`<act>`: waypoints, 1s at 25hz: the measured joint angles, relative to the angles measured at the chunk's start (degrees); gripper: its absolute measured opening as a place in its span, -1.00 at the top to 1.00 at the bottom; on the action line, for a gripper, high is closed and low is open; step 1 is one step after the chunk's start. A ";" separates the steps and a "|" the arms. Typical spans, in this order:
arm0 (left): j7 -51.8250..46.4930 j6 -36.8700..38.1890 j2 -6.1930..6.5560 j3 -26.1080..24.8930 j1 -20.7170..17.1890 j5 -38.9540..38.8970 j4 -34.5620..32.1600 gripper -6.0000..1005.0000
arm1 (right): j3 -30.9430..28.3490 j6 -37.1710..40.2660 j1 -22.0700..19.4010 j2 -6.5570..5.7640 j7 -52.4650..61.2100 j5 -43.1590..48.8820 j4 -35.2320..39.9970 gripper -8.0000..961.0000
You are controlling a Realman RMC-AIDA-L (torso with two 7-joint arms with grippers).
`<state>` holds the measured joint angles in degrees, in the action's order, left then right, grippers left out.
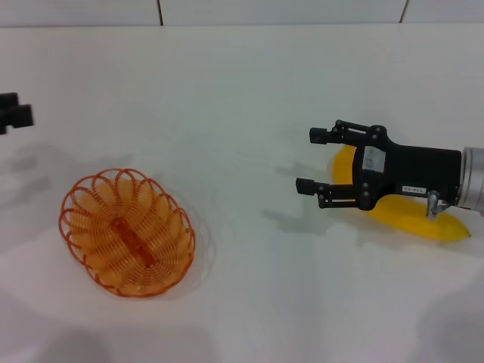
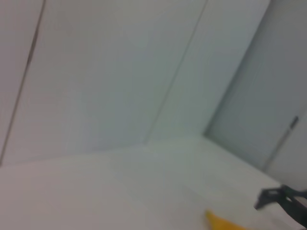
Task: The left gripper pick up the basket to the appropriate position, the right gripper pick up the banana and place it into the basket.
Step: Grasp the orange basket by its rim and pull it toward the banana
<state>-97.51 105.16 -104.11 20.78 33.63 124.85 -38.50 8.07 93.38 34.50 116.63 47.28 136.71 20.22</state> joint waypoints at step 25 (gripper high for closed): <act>3.84 -10.84 -5.18 22.45 11.68 20.35 -10.87 -0.20 | 0.37 -0.01 2.27 0.07 0.01 0.05 -0.52 -0.80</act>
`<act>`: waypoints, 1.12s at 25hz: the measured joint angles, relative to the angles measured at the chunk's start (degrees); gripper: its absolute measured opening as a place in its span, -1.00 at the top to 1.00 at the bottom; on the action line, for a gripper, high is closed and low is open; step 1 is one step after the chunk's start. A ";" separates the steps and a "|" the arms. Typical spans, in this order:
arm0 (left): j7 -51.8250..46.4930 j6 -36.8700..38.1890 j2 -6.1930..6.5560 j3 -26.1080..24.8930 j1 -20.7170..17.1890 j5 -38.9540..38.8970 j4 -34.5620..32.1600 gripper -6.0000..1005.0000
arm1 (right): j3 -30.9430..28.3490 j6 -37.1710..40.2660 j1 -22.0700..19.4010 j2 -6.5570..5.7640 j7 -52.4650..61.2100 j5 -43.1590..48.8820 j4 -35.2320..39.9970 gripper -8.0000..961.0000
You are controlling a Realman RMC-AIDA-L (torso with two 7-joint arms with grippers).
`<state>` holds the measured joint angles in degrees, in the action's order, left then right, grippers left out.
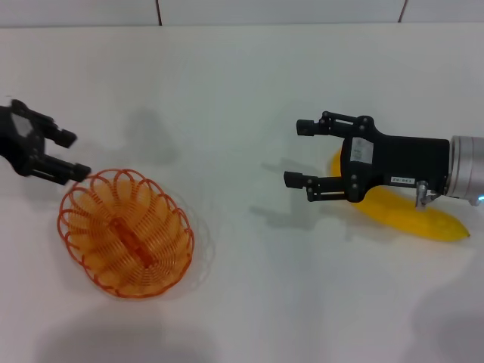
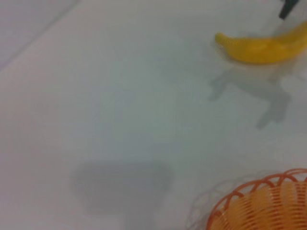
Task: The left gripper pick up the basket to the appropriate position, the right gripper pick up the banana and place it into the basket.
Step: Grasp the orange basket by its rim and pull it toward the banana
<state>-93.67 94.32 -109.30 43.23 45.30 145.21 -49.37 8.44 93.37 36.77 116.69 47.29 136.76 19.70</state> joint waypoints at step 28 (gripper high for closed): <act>-2.45 -12.04 -4.88 9.12 2.93 4.03 5.51 -0.09 | 0.00 -0.12 0.23 0.11 0.06 -0.01 -0.11 -0.79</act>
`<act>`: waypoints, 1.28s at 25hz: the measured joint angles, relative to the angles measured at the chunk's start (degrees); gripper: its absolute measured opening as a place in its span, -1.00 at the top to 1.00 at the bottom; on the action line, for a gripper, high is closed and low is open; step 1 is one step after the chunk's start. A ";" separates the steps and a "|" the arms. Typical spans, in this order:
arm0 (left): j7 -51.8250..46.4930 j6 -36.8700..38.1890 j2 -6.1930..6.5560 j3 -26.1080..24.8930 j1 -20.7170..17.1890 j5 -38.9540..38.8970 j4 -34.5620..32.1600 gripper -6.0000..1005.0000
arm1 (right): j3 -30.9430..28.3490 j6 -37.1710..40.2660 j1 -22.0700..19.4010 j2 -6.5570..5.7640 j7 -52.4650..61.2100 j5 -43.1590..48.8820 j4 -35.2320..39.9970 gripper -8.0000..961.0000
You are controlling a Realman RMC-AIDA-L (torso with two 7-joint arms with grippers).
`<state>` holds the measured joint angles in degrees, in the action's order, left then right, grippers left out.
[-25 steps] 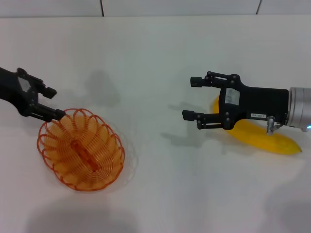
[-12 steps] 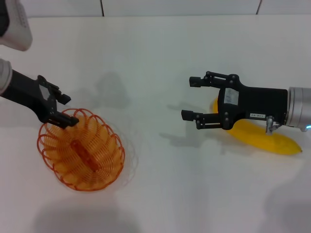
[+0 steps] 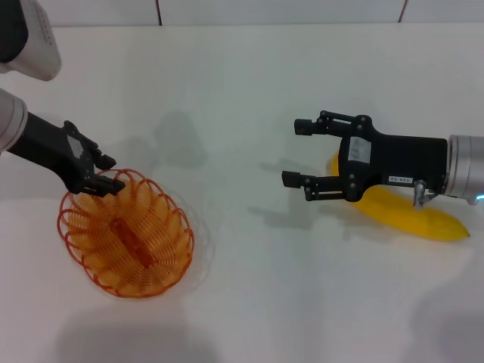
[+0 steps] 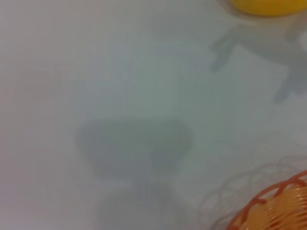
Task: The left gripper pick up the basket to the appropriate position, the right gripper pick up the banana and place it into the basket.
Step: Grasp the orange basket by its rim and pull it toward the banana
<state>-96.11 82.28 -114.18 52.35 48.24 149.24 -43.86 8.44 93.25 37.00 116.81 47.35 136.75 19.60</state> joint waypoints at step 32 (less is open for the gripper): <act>-5.29 10.66 3.69 -2.33 -0.76 -10.07 -2.00 0.85 | -0.35 0.00 -0.49 -0.11 -0.07 0.01 0.00 -0.79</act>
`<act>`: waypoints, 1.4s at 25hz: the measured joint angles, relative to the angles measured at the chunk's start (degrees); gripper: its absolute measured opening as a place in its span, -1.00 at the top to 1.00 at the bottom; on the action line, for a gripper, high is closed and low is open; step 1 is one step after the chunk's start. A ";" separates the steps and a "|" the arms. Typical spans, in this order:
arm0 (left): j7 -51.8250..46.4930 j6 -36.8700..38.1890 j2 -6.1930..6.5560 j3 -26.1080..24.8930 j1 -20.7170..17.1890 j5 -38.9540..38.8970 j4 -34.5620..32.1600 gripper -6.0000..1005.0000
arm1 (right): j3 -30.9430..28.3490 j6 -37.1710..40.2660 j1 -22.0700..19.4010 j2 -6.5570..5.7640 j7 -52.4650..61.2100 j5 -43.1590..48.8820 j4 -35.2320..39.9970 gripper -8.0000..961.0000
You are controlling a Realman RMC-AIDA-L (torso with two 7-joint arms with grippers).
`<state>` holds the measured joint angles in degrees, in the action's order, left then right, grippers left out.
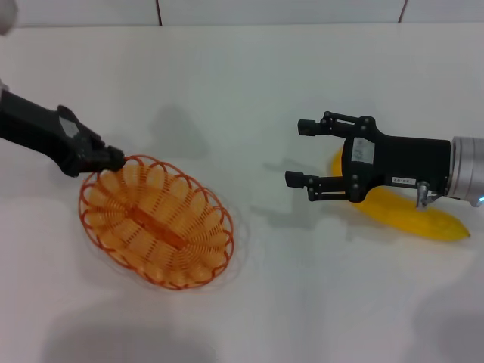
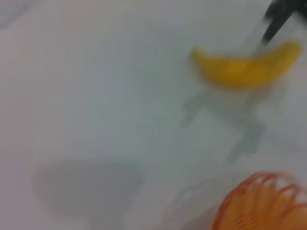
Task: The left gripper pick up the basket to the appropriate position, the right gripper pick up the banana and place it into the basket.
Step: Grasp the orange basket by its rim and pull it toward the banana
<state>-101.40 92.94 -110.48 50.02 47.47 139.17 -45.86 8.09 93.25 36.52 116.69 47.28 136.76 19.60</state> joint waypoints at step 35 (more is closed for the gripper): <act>5.56 -2.65 -5.78 3.27 -6.11 5.40 -17.55 0.46 | -0.01 0.06 0.05 -0.06 0.00 -0.10 0.08 -0.78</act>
<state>-95.84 90.29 -116.26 53.29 41.36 144.57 -63.42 8.09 93.30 36.56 116.63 47.28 136.66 19.68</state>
